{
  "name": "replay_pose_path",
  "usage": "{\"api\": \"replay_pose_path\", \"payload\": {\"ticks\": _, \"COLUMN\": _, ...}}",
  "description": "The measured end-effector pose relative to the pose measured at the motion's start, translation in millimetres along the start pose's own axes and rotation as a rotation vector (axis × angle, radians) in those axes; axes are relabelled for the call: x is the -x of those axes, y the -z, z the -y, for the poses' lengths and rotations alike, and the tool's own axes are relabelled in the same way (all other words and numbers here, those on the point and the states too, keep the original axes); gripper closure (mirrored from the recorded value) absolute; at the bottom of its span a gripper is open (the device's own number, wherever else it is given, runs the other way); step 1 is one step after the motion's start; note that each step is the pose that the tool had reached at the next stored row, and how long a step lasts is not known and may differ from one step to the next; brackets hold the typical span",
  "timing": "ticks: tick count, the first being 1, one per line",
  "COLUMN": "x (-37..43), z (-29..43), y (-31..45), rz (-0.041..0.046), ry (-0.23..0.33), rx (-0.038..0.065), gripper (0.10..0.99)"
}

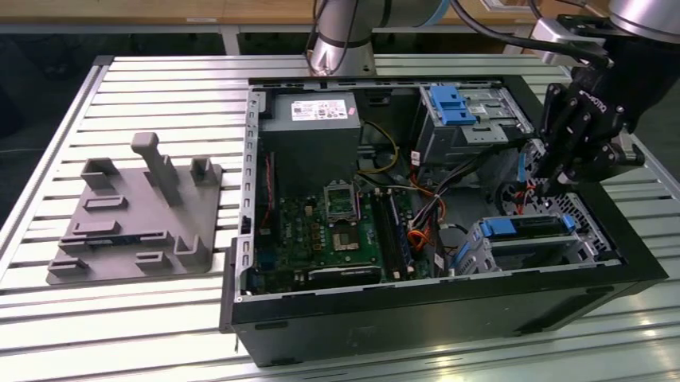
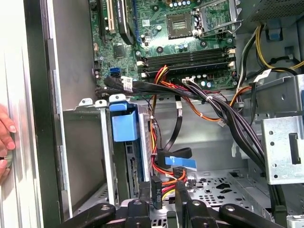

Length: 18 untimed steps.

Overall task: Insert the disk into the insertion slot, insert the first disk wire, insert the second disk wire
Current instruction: 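Insert the first disk wire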

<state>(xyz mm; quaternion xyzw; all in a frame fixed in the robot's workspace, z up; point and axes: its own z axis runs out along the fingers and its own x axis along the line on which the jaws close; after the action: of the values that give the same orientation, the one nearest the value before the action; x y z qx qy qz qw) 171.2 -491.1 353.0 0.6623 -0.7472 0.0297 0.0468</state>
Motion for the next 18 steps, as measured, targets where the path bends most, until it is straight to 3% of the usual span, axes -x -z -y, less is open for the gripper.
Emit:
{"api": "replay_pose_path", "payload": {"ticks": 12, "x": -1.0, "z": -0.6, "y": -0.9, "rz": 0.0000, "ry": 0.005, "rx": 0.000, "gripper": 0.753}}
{"api": "replay_pose_path", "payload": {"ticks": 14, "x": -0.9, "z": -0.6, "y": -1.9, "rz": 0.0001, "ry": 0.006, "rx": 0.000, "gripper": 0.882}}
{"api": "replay_pose_path", "payload": {"ticks": 18, "x": -0.8, "z": -0.5, "y": -3.2, "rz": -0.0006, "ry": 0.009, "rx": 0.002, "gripper": 0.922}}
